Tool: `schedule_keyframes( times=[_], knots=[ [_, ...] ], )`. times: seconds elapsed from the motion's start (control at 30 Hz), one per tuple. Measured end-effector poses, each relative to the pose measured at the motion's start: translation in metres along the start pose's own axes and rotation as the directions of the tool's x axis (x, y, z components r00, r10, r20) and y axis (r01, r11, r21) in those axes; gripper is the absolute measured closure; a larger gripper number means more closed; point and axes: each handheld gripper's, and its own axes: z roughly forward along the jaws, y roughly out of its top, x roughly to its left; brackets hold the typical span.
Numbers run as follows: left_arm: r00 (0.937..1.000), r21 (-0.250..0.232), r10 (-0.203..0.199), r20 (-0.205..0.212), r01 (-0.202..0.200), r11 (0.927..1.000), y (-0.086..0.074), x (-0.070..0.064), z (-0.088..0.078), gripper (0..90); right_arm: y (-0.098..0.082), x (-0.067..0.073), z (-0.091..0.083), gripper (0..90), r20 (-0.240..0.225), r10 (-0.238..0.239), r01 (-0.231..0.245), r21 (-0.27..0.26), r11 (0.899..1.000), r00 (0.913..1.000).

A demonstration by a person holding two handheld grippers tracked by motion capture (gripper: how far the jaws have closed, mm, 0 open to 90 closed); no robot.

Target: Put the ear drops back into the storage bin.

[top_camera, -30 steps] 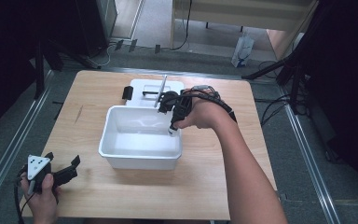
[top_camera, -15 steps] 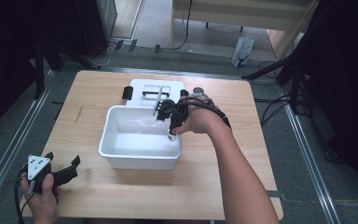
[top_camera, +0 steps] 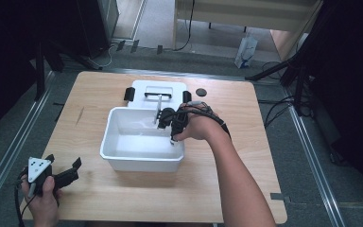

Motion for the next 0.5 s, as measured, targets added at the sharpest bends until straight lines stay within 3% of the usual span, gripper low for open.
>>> schedule_keyframes(
  times=[0.5],
  knots=[
    [1.0000, 0.002, 0.006, 0.002, -0.006, 1.0000, 0.000, 0.000, -0.001, 7.0, 0.005, -0.001, 0.012, 71.9, 0.007, 0.026, -0.026, 0.039, 0.999, 0.9996]
  ],
)
